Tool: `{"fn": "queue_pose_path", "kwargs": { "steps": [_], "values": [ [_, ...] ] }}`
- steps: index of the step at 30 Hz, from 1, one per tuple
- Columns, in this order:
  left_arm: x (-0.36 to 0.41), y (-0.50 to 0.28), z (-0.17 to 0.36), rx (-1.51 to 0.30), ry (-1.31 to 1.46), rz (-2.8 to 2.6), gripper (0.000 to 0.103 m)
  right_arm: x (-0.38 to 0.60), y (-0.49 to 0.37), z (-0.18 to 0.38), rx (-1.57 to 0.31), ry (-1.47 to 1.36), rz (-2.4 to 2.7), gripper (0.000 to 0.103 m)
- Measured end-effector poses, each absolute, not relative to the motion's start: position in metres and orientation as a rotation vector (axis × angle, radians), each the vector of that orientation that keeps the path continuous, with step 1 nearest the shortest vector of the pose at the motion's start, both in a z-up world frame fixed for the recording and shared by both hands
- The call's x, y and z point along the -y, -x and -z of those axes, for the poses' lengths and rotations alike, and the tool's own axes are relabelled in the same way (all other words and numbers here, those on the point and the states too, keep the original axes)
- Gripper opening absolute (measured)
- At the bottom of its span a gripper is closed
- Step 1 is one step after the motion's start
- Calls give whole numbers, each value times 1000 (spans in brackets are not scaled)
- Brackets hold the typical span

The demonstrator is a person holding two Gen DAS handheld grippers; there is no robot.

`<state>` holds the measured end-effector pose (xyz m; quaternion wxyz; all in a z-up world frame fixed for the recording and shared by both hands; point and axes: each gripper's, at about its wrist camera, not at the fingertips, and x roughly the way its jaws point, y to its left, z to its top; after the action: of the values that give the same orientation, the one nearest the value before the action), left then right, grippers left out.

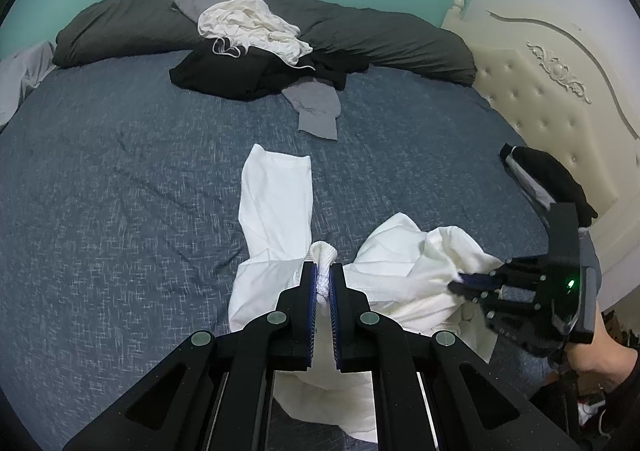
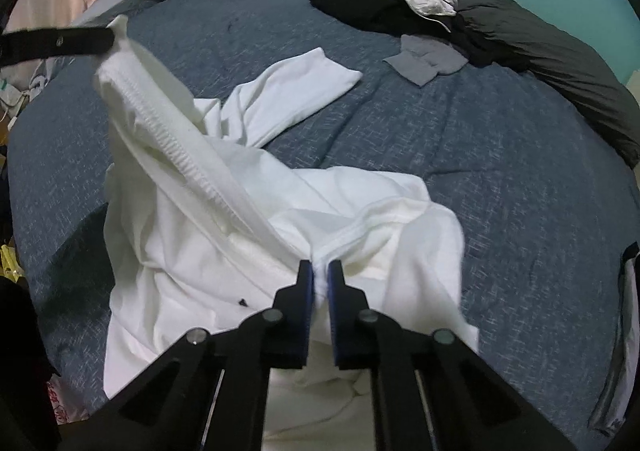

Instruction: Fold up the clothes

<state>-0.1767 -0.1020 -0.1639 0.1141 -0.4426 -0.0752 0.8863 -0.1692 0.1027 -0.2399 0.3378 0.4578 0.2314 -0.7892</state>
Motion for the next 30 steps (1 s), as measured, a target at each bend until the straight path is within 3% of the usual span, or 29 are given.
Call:
{"fn": "queue_pose_path", "kwargs": {
  "steps": [13, 16, 18, 21, 30],
  "values": [
    [73, 170, 202, 135, 1398, -2486, 8, -149, 204, 216, -370, -1226, 2188, 6],
    [70, 168, 212, 128, 1429, -2459, 15, -149, 203, 222, -379, -1246, 2172, 6],
    [70, 167, 216, 135, 1438, -2444, 29, -150, 202, 226, -385, -1258, 2162, 6],
    [76, 164, 215, 161, 1430, -2448, 35, -154, 203, 231, -383, -1270, 2167, 6],
    [77, 161, 215, 144, 1404, -2425, 36, -168, 216, 223, -321, -1266, 2213, 6]
  ]
}}
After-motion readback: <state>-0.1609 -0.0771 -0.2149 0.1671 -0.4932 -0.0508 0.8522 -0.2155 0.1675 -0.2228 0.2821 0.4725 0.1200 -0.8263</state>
